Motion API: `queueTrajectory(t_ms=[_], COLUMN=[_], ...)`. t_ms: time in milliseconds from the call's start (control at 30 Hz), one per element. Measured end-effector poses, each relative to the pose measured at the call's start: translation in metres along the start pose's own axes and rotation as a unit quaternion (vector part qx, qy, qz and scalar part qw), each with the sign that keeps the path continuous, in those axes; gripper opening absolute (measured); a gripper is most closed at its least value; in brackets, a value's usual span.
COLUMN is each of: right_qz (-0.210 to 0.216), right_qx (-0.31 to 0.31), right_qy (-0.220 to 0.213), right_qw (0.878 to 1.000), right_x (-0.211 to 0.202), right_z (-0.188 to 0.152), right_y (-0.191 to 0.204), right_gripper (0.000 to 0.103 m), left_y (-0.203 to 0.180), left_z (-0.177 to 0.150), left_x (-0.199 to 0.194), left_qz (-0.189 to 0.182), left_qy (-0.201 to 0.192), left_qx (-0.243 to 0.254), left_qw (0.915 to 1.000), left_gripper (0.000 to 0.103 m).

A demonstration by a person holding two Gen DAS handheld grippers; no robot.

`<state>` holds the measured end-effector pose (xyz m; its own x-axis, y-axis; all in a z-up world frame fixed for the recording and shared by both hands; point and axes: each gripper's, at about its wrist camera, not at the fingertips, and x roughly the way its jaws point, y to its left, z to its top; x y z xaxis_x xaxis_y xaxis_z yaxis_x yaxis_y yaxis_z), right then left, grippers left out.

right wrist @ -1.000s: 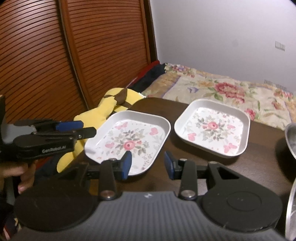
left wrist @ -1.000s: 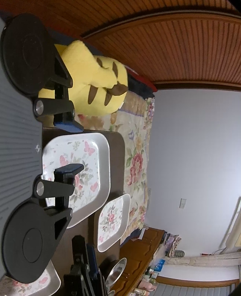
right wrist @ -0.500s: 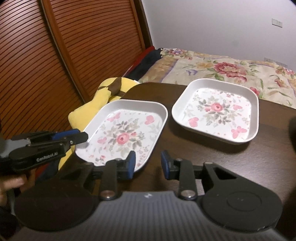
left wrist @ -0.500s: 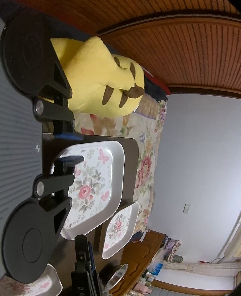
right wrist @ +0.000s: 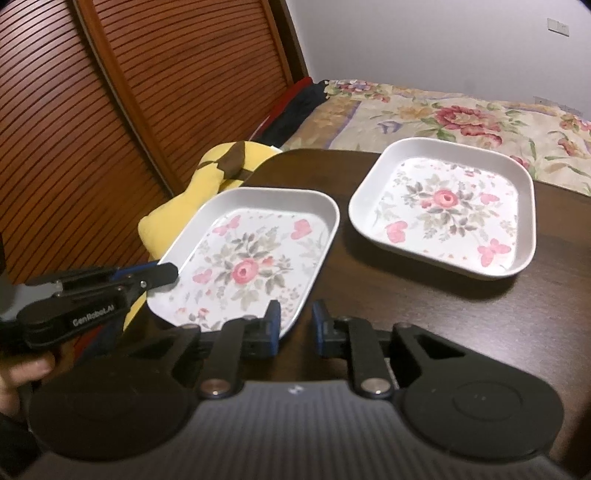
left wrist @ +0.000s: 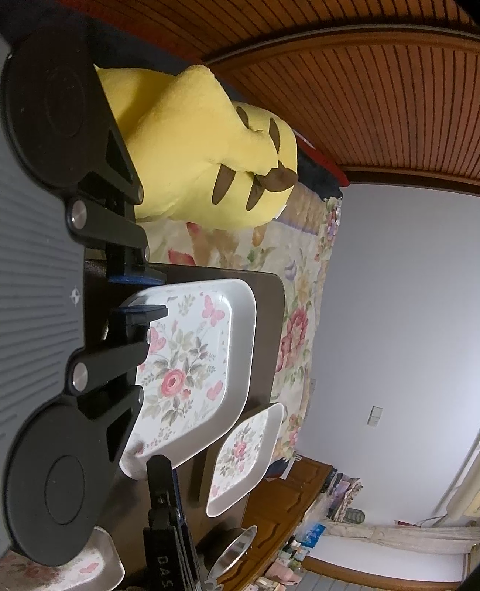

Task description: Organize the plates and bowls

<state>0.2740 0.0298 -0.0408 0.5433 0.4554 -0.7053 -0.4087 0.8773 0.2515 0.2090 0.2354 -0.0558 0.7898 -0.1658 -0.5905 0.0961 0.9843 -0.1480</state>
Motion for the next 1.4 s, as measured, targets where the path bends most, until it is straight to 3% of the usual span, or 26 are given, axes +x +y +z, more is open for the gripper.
queueTrajectory(t_ms=[567,933,1400], right_qz=[0.023,0.048,0.035], right_qx=[-0.003,-0.005,-0.014], right_qy=[0.015,-0.015,-0.043], right_qw=[1.0,0.999,0.998], right_x=[0.001,-0.037,-0.091], right_z=[-0.006,-0.012,-0.025], right_y=[-0.001,-0.008,-0.028], right_gripper=[0.018,0.018,0.018], left_y=[0.001,-0.022,-0.072], left_z=[-0.001,0.003,0.0], left_x=[-0.005,-0.032,-0.062], left_qz=[-0.008,-0.022,-0.051], left_qy=[0.008,-0.003,-0.011], left_qx=[-0.006,0.017,0.049], left_qw=[0.9999,0.9996,0.9974], left_gripper=[0.012,0.012,0.014])
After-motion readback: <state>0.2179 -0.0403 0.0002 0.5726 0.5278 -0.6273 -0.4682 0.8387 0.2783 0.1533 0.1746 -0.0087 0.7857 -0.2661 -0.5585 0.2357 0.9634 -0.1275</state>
